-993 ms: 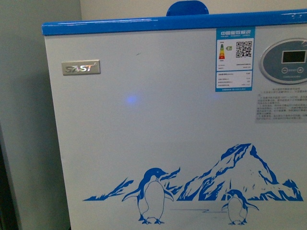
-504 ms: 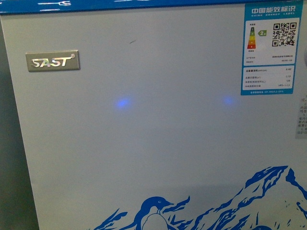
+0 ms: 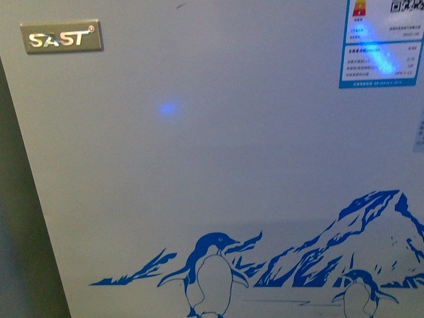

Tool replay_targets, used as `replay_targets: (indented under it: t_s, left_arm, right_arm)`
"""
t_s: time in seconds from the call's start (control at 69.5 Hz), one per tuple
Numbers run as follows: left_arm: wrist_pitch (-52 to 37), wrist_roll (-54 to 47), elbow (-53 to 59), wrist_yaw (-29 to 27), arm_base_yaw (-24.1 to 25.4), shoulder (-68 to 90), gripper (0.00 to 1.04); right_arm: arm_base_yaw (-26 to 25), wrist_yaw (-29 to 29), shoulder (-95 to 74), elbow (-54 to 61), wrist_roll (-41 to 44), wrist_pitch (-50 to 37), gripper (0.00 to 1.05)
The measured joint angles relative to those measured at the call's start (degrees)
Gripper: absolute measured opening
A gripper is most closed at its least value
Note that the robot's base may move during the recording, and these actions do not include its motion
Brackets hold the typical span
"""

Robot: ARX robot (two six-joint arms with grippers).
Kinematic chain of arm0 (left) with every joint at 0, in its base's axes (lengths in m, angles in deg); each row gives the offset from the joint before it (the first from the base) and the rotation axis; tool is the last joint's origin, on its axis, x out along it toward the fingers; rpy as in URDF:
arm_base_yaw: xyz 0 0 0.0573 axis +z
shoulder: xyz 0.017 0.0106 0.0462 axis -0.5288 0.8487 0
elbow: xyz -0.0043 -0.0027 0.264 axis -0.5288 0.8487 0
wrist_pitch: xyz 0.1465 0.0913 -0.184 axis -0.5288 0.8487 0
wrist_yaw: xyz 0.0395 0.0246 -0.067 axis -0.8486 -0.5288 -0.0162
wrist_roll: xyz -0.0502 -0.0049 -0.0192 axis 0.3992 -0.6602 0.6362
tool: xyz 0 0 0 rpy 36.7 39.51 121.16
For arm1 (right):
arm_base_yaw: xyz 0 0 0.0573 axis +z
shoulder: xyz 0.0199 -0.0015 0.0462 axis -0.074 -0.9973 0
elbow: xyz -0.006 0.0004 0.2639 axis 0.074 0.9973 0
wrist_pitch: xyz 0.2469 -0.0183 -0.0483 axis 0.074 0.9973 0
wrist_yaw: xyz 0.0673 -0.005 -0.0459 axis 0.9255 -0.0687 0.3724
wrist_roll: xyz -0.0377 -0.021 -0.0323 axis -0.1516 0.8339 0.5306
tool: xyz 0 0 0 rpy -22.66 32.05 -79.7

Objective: Put drink in fridge

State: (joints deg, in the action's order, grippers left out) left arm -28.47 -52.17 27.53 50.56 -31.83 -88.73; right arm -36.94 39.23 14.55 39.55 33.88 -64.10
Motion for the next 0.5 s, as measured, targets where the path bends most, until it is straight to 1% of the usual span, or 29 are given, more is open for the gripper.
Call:
replay_targets:
  t_s: [0.115, 0.187, 0.36, 0.504]
  left_arm:
    - [0.00, -0.02, 0.00, -0.07, 0.00, -0.02, 0.97]
    - [0.00, -0.02, 0.00, -0.07, 0.00, -0.02, 0.97]
    - [0.00, -0.02, 0.00, -0.07, 0.00, -0.02, 0.97]
    - [0.00, -0.02, 0.00, -0.07, 0.00, -0.02, 0.97]
  right_arm:
    - [-0.96, 2.12, -17.09, -7.10, -0.66, -1.81, 0.98]
    - [-1.09, 2.14, -29.03, -13.00, -0.96, -3.37, 0.98]
    - [-1.07, 0.09, -47.87, -23.45, -3.96, -4.87, 0.98]
    - [-0.52, -1.68, -59.95, -31.82, -6.62, -4.98, 0.98]
